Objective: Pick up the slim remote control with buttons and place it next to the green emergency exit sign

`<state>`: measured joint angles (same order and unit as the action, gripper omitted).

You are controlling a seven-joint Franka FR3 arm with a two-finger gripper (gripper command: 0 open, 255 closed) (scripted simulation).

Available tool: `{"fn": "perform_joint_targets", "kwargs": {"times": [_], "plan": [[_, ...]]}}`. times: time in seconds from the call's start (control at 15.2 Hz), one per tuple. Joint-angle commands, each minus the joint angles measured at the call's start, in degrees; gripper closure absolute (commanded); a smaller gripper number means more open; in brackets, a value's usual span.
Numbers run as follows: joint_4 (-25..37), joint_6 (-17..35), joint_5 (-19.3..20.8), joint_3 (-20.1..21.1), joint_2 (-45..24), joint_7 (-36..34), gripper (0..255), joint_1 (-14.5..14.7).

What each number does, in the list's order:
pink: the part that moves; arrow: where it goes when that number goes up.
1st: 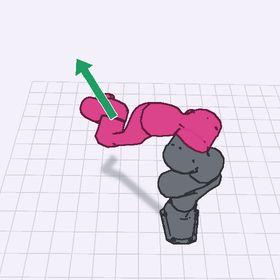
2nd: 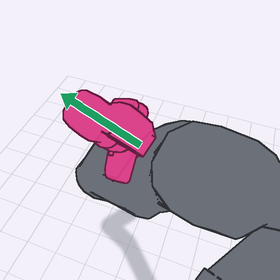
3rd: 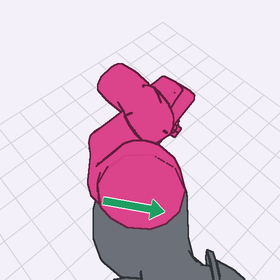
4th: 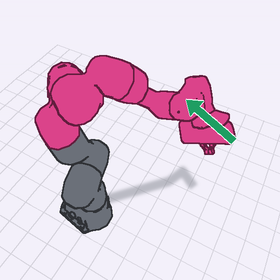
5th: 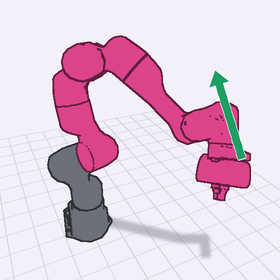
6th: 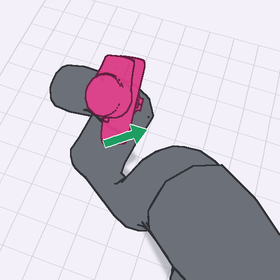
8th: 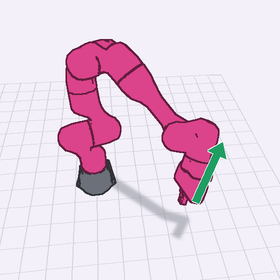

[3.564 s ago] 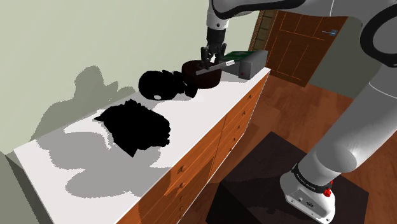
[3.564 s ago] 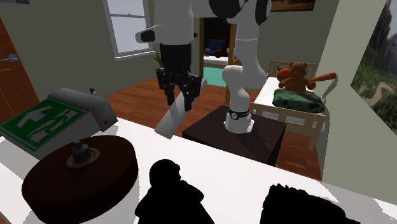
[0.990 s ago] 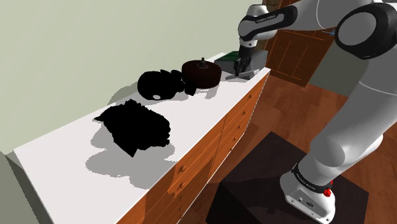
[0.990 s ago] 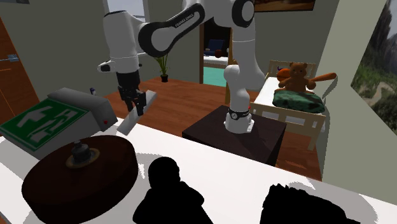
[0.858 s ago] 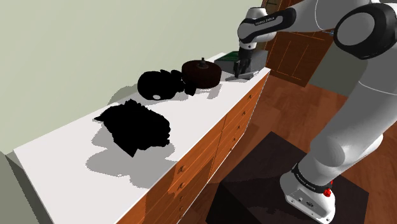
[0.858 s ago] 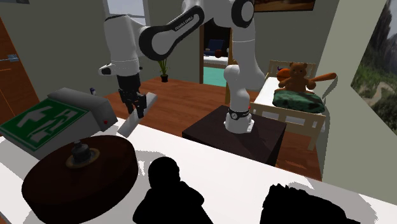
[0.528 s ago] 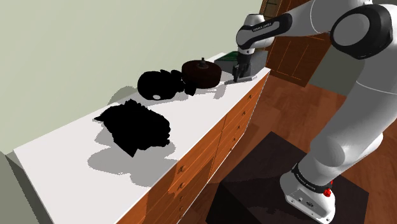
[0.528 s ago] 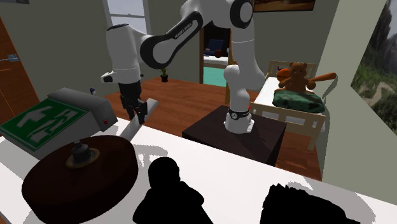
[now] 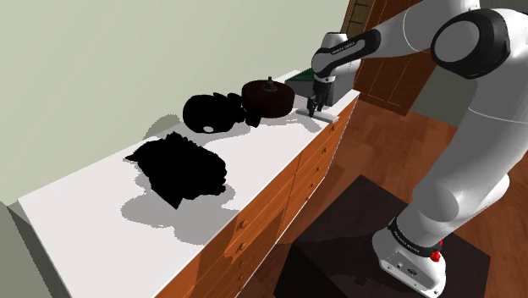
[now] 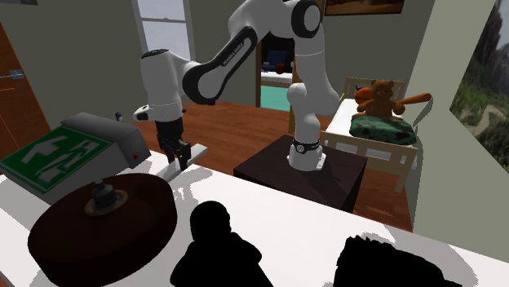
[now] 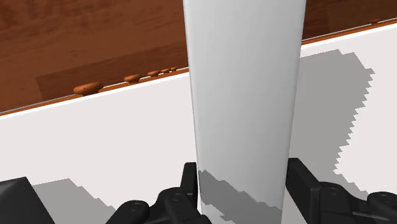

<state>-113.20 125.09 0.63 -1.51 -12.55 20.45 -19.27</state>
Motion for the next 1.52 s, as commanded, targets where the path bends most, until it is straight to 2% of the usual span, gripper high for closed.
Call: {"fn": "perform_joint_targets", "kwargs": {"times": [0.0,0.59,0.66,0.99,1.25,1.45], "plan": [[-0.5,1.3,0.0,0.1,-0.8,-0.1,255,0.1],[-0.7,1.8,0.0,0.0,-1.1,-0.1,255,0.1],[-0.7,1.8,0.0,0.0,-1.1,-0.1,0,0.1],[-0.7,1.8,0.0,0.0,-1.1,-0.1,0,0.1],[2.6,-4.7,0.0,0.1,2.1,-0.1,0,0.1],[2.6,-4.7,0.0,0.1,2.1,-0.1,0,0.1]]}}
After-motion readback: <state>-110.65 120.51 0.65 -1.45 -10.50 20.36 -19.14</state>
